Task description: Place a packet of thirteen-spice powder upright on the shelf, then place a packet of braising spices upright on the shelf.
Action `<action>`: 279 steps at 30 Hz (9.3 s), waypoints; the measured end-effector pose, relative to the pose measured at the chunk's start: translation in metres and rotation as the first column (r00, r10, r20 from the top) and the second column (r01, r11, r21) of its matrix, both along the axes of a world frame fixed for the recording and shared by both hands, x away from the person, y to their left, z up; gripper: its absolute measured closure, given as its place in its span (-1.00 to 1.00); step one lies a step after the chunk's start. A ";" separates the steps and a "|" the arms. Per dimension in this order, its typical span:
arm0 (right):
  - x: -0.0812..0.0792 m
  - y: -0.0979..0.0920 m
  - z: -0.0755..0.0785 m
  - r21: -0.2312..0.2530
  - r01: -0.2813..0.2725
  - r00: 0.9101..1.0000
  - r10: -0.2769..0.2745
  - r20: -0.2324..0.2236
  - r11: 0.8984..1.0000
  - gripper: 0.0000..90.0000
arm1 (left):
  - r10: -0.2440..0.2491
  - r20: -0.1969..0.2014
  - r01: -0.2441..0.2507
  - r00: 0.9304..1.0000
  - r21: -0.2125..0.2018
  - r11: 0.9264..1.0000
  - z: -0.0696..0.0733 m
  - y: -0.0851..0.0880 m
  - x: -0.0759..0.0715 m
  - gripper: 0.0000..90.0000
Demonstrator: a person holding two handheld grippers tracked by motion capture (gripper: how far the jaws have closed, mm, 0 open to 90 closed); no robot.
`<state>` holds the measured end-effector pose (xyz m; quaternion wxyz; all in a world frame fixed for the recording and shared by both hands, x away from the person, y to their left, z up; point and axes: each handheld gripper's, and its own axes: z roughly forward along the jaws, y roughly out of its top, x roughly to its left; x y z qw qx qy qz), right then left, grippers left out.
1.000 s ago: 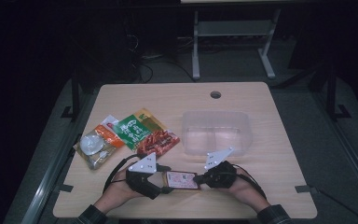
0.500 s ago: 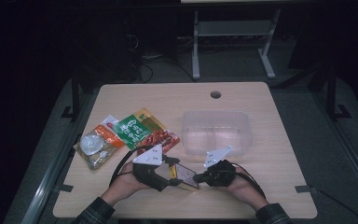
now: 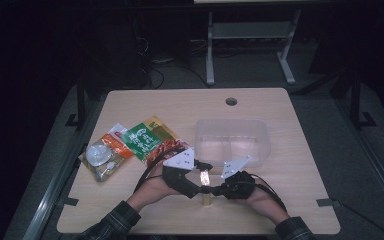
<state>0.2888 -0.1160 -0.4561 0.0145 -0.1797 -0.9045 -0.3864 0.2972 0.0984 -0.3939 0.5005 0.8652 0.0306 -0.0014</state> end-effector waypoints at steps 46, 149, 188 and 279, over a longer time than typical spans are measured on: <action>0.012 0.002 0.086 0.021 -0.231 0.963 0.225 0.150 0.973 -0.67 | 0.283 -0.060 -0.273 0.957 0.140 0.952 -0.035 0.108 -0.035 -0.70; 0.146 -0.039 0.121 -0.100 -0.234 0.953 0.248 0.174 0.967 -0.31 | 0.378 -0.094 -0.345 0.921 0.253 0.904 -0.062 0.135 -0.060 -0.69; 0.106 -0.065 0.115 0.011 0.077 0.981 -0.078 0.179 0.997 -0.63 | 0.367 -0.094 -0.339 0.926 0.225 0.913 -0.056 0.135 -0.052 -0.69; -0.028 -0.058 0.015 0.000 0.126 0.988 -0.125 0.085 0.992 -0.54 | 0.557 -0.066 -0.492 0.828 0.391 0.778 -0.063 0.044 0.142 1.00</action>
